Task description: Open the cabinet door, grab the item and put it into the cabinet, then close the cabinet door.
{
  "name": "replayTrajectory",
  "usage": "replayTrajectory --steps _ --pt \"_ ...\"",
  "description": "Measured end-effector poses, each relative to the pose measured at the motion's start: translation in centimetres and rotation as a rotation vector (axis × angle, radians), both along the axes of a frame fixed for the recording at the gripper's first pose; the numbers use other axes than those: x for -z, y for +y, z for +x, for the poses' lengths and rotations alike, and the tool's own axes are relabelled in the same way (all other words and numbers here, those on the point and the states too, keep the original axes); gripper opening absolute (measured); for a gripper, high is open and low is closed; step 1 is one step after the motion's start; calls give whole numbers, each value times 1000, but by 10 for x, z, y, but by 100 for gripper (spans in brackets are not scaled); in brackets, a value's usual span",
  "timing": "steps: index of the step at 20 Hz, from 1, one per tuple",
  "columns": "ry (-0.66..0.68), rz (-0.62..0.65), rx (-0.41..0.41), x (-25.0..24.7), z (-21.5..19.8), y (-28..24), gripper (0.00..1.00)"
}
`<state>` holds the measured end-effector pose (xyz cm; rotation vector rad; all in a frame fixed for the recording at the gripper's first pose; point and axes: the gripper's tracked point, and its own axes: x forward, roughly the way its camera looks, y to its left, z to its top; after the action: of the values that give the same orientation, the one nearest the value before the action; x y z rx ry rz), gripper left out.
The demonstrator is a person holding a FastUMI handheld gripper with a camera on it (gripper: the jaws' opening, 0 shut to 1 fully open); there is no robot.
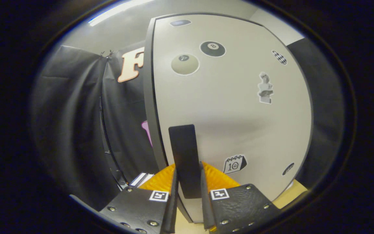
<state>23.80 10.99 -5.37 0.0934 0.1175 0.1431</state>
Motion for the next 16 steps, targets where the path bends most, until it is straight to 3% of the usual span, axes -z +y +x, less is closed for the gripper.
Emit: replayTrajectory --steps 2,16 --pt "-18 -37 4 0 -1 0 22" --pt "1 -78 52 -7 -46 -21 22"
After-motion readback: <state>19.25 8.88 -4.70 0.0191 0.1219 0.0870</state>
